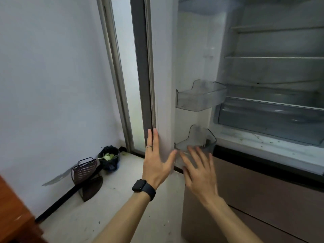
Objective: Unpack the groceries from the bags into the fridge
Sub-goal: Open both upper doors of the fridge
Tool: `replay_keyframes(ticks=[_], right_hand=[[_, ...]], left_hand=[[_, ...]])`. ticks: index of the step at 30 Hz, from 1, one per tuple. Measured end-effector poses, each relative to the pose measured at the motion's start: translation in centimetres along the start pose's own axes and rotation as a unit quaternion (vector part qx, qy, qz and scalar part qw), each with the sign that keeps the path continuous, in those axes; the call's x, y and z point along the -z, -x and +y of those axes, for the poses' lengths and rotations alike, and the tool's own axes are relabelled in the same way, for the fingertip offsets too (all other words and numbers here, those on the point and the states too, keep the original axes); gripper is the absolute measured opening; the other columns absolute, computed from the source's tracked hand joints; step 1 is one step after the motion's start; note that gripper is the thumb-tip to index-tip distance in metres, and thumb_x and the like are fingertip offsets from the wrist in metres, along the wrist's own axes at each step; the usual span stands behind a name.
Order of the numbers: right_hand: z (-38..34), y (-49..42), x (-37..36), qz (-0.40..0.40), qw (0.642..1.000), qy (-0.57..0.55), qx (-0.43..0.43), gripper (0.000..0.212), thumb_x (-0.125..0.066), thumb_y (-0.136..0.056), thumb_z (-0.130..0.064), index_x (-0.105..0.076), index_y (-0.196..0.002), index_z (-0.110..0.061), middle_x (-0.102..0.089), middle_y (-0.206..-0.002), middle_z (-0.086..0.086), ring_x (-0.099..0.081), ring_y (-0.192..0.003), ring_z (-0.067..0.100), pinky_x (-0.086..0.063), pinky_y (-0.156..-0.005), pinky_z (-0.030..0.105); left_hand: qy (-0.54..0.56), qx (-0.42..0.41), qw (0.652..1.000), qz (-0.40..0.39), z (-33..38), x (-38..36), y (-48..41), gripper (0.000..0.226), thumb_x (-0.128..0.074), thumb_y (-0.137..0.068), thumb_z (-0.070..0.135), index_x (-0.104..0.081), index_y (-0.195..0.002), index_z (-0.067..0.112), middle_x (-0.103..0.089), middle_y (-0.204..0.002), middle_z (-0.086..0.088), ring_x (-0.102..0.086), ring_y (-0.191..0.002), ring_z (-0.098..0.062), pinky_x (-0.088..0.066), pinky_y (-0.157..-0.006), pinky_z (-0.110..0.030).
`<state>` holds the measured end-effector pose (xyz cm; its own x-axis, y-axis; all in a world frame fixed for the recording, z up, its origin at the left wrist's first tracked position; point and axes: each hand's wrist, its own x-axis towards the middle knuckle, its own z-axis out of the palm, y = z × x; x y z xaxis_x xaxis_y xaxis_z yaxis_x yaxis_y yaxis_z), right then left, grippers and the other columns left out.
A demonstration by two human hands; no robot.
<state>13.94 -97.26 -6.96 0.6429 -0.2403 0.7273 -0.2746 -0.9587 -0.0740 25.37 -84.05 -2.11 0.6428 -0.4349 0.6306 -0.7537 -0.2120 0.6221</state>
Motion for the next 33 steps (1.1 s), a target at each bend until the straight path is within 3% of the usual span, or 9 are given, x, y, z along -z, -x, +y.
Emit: replay_keyframes(ticks=[3, 8, 14, 16, 19, 23, 26, 30, 33], right_hand=[[-2.1, -1.5, -2.1, 0.011, 1.000, 0.012, 0.026, 0.077, -0.078, -0.077, -0.009, -0.048, -0.147, -0.021, -0.048, -0.149, 0.004, -0.038, -0.140, 0.030, -0.028, -0.116, 0.057], [-5.6, -3.8, -5.5, 0.008, 0.998, 0.066, 0.024, 0.081, -0.074, -0.072, 0.000, -0.048, -0.147, -0.015, -0.052, -0.146, 0.006, -0.042, -0.134, 0.030, -0.031, -0.113, 0.053], [-8.7, -5.8, -8.2, -0.012, 0.993, 0.114, -0.012, 0.069, -0.066, -0.077, -0.001, -0.054, -0.143, -0.016, -0.050, -0.149, 0.007, -0.041, -0.135, 0.030, -0.033, -0.112, 0.054], [-8.8, -5.6, -8.2, -0.019, 0.992, 0.121, -0.013, 0.065, -0.062, -0.079, -0.001, -0.054, -0.142, -0.016, -0.047, -0.151, 0.008, -0.037, -0.138, 0.031, -0.030, -0.114, 0.055], [-8.6, -5.5, -7.5, -0.045, 0.991, 0.124, 0.000, 0.064, -0.055, -0.080, -0.003, -0.053, -0.143, -0.017, -0.044, -0.153, 0.008, -0.034, -0.139, 0.032, -0.027, -0.115, 0.054], [-9.4, -6.2, -5.1, -0.175, 0.978, 0.108, -0.025, 0.075, -0.070, -0.076, -0.010, -0.048, -0.147, -0.019, -0.029, -0.162, 0.007, -0.029, -0.144, 0.033, -0.028, -0.117, 0.056], [-10.2, -7.1, -1.6, -0.250, 0.965, 0.068, -0.045, 0.062, -0.056, -0.094, -0.025, -0.035, -0.152, -0.024, -0.007, -0.168, 0.005, -0.012, -0.152, 0.029, -0.024, -0.121, 0.050], [-12.1, -6.1, 3.6, -0.270, 0.962, 0.018, -0.024, 0.049, -0.046, -0.099, -0.034, -0.044, -0.148, -0.025, -0.018, -0.166, 0.004, -0.010, -0.153, 0.024, -0.018, -0.124, 0.042], [-14.4, -3.1, 6.7, -0.290, 0.956, -0.042, -0.008, 0.049, -0.045, -0.100, -0.039, -0.043, -0.148, -0.029, -0.025, -0.164, -0.002, -0.013, -0.153, 0.019, -0.017, -0.122, 0.038]], left_hand=[[0.012, 0.001, 1.000, -0.025, -3.5, 1.4, -2.5, 0.091, -0.053, -0.094, 0.054, 0.005, -0.158, 0.026, 0.004, -0.166, 0.005, -0.003, -0.151, -0.004, -0.010, -0.111, -0.003], [0.024, -0.005, 0.998, -0.064, -8.6, 3.2, -5.8, 0.085, -0.056, -0.097, 0.044, 0.008, -0.152, 0.043, -0.017, -0.164, 0.002, -0.024, -0.148, -0.011, -0.034, -0.117, -0.038], [0.030, 0.008, 0.996, -0.084, -11.7, 3.9, -8.4, 0.080, -0.055, -0.098, 0.040, 0.001, -0.157, 0.033, -0.030, -0.158, 0.004, -0.034, -0.140, -0.006, -0.033, -0.110, -0.023], [0.035, 0.010, 0.995, -0.090, -11.9, 3.8, -8.3, 0.081, -0.055, -0.098, 0.039, 0.003, -0.156, 0.036, -0.029, -0.158, 0.006, -0.030, -0.137, 0.001, -0.031, -0.107, -0.019], [0.028, 0.022, 0.994, -0.104, -11.8, 4.0, -8.2, 0.083, -0.053, -0.098, 0.044, 0.008, -0.155, 0.040, -0.030, -0.160, 0.000, -0.035, -0.141, -0.012, -0.032, -0.107, -0.024], [-0.006, 0.062, 0.984, -0.170, -11.4, 5.2, -8.6, 0.088, -0.056, -0.096, 0.047, 0.012, -0.153, 0.044, -0.028, -0.161, -0.005, -0.035, -0.143, -0.020, -0.035, -0.113, -0.039], [-0.094, 0.110, 0.968, -0.203, -11.0, 7.2, -7.3, 0.078, -0.060, -0.096, 0.033, -0.010, -0.157, 0.035, -0.027, -0.160, -0.010, -0.033, -0.144, -0.026, -0.033, -0.114, -0.040], [-0.126, 0.114, 0.964, -0.203, -9.9, 11.7, -1.1, 0.069, -0.059, -0.095, 0.028, -0.026, -0.154, 0.034, -0.038, -0.154, -0.004, -0.045, -0.134, -0.024, -0.040, -0.110, -0.039], [-0.174, 0.135, 0.954, -0.203, -9.3, 15.4, 5.4, 0.066, -0.057, -0.095, 0.033, -0.028, -0.154, 0.035, -0.039, -0.155, -0.003, -0.036, -0.141, -0.021, -0.035, -0.114, -0.039]])
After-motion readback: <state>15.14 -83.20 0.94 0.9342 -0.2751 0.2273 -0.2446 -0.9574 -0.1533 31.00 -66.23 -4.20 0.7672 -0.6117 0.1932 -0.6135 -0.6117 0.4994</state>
